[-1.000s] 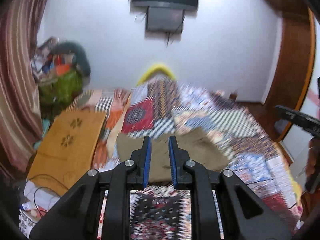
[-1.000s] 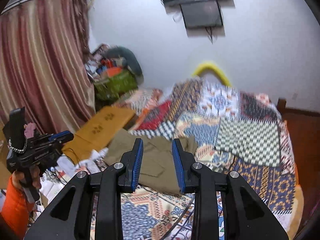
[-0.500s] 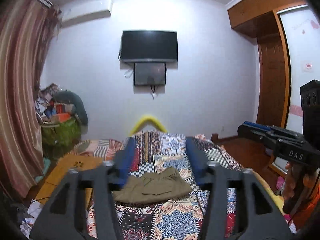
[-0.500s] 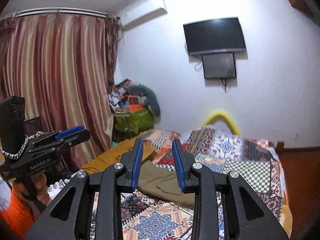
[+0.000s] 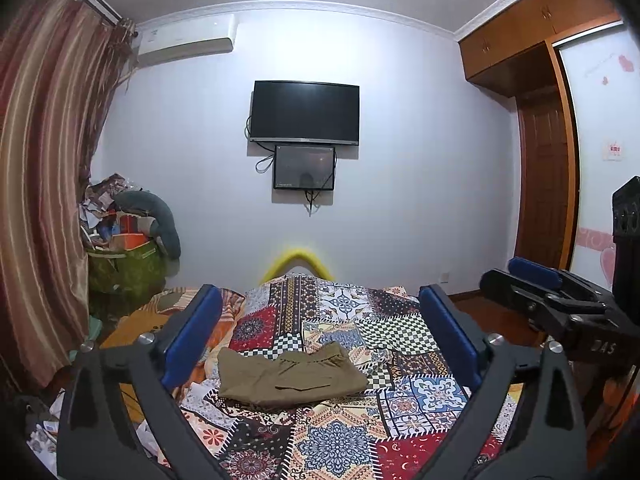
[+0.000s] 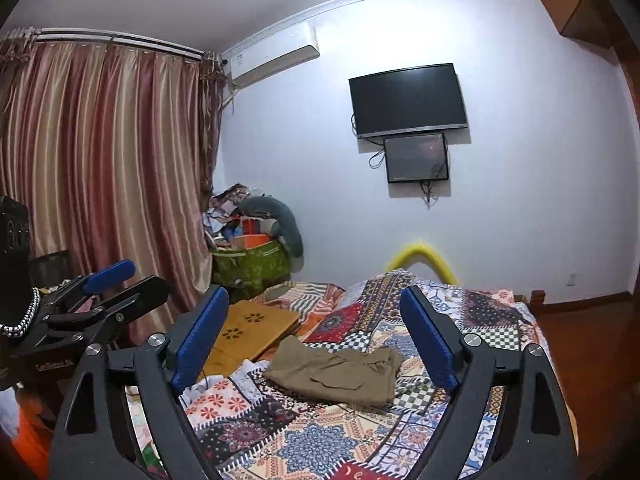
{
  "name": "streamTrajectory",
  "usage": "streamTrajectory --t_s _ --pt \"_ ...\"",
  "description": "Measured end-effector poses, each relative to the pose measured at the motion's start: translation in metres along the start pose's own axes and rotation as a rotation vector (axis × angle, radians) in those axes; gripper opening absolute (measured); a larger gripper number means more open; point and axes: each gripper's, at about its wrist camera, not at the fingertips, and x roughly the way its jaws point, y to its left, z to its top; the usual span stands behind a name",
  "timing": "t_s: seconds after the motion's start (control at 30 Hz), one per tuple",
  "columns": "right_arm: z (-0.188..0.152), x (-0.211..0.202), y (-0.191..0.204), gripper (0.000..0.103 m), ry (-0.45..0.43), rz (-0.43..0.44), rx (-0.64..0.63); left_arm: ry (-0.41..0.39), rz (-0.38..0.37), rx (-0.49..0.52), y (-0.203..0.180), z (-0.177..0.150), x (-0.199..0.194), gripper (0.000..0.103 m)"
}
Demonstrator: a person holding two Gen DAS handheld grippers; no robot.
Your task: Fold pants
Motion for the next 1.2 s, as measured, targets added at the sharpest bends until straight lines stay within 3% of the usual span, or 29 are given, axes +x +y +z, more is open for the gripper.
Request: streamTrajectory --t_s 0.07,1.2 --pt "0.001 -0.001 0.0 0.103 -0.009 -0.005 0.001 0.004 -0.005 -0.006 0.001 -0.001 0.0 0.101" --pt "-0.002 -0.006 -0.003 0.103 0.027 -0.029 -0.014 0.032 0.0 -0.032 0.005 -0.011 0.008 0.102"
